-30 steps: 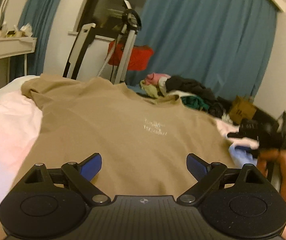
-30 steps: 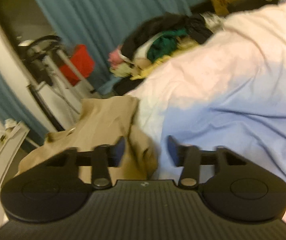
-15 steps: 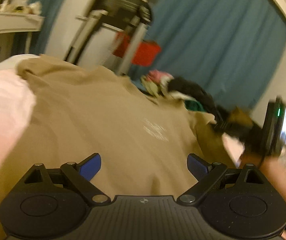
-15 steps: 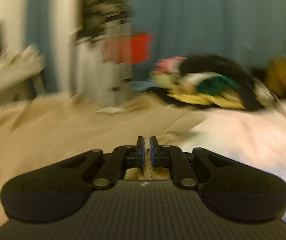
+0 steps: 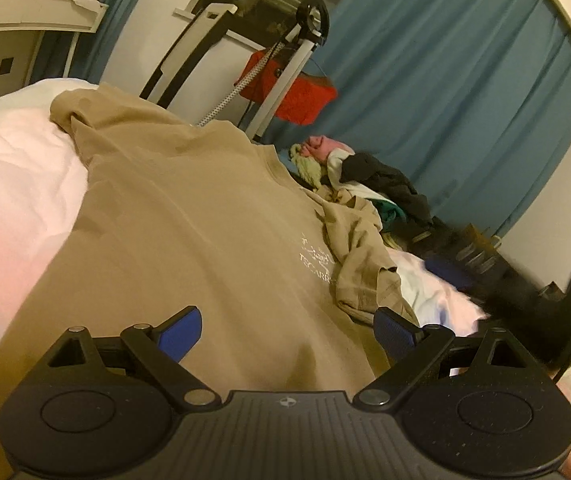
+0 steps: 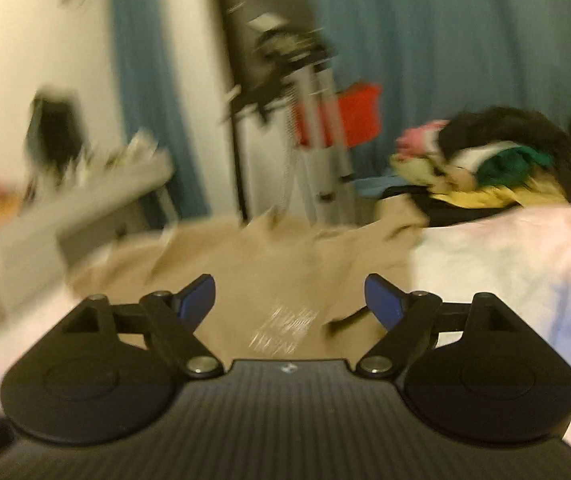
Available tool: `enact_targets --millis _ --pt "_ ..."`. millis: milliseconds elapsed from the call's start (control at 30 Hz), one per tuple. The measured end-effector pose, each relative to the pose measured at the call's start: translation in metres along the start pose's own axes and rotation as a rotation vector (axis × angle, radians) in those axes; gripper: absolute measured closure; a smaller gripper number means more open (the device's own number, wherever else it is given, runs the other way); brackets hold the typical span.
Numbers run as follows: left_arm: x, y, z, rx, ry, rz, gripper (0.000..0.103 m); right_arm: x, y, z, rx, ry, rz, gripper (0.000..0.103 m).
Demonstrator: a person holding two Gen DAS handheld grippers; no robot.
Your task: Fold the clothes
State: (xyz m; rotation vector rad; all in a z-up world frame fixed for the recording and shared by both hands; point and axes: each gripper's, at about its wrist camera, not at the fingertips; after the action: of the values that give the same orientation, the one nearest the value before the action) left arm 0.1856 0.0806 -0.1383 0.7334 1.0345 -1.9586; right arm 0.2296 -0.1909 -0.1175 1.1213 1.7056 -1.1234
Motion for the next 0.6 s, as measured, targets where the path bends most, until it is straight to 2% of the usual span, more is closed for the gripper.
enact_targets --millis 67,100,200,300,333,367,400,500,600 --pt "0.001 0.001 -0.002 -0.002 -0.008 -0.004 0.008 -0.007 0.009 0.027 0.069 0.154 -0.039 0.019" --pt "0.001 0.002 -0.003 -0.003 -0.012 -0.006 0.008 -0.007 0.018 0.039 0.091 0.212 -0.072 0.026" --pt "0.003 0.004 -0.006 -0.006 -0.024 -0.012 0.008 -0.002 0.048 0.057 0.137 0.270 -0.147 0.028" --pt "0.004 0.008 -0.009 -0.011 -0.041 -0.032 0.008 0.001 0.072 0.058 0.134 0.302 -0.196 0.044" --pt "0.004 0.009 -0.009 -0.011 -0.044 -0.037 0.008 0.000 0.076 0.057 0.134 0.303 -0.201 0.058" --pt "0.005 0.009 -0.009 -0.008 -0.043 -0.041 0.008 -0.003 0.076 0.055 0.139 0.285 -0.188 0.069" --pt "0.005 0.009 -0.008 -0.005 -0.043 -0.045 0.008 -0.008 0.075 0.052 0.153 0.260 -0.169 0.091" --pt "0.007 0.010 -0.007 0.003 -0.042 -0.057 0.008 -0.023 0.064 0.060 0.147 0.271 -0.109 0.099" --pt "0.008 0.011 -0.006 0.011 -0.046 -0.066 0.008 -0.041 0.044 0.085 0.131 0.334 -0.025 0.100"
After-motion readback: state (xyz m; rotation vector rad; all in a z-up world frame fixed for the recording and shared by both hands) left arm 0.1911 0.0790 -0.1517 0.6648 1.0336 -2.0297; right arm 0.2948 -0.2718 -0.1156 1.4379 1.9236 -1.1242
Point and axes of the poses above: each gripper's, at about its wrist camera, not at the fingertips, and y roughly the way its jaws point, z to its right, x to its underside, and after that the axes turned 4 degrees about z, right-handed
